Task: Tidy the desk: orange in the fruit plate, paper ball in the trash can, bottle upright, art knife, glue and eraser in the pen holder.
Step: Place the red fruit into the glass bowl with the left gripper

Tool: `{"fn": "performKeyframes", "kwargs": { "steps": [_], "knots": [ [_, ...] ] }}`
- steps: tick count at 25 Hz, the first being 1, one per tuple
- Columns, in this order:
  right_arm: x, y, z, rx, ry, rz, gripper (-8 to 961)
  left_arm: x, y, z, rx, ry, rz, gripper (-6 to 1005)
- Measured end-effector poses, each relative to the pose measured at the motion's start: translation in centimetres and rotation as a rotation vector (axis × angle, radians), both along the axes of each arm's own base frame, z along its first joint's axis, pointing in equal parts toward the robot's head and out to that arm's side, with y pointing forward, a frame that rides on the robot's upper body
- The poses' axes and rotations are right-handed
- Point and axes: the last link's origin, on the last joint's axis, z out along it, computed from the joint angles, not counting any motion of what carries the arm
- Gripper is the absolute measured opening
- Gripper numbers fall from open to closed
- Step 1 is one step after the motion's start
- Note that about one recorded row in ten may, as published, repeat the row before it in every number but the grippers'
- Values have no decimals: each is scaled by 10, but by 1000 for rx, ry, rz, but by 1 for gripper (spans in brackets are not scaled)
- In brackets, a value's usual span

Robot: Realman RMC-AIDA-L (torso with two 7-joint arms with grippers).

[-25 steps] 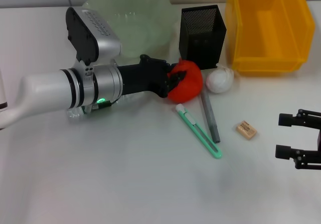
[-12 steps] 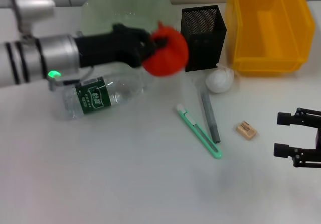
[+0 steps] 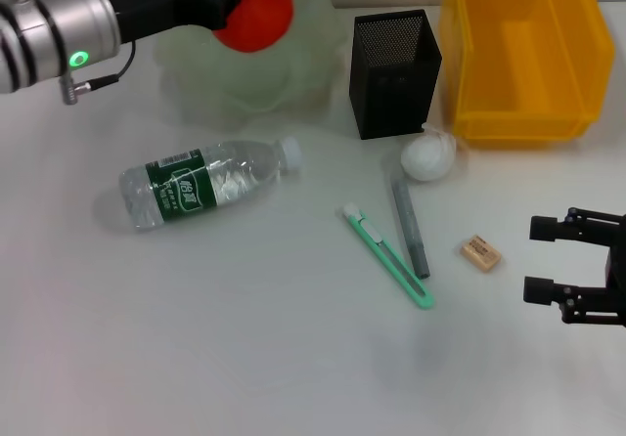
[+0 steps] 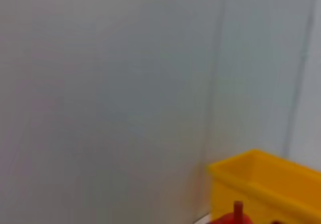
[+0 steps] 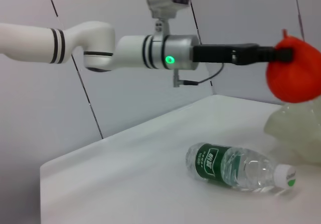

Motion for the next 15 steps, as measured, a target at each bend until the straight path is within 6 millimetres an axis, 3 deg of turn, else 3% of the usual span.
{"fn": "performKeyframes", "kwargs": {
  "steps": [7,15],
  "knots": [
    [-1,1,-1,0,1,5,779,-1,17,-11,65,94,79,117],
    [-1,2,-4,8,-1,1,778,2,21,-8,93,38,100,244]
  ]
}}
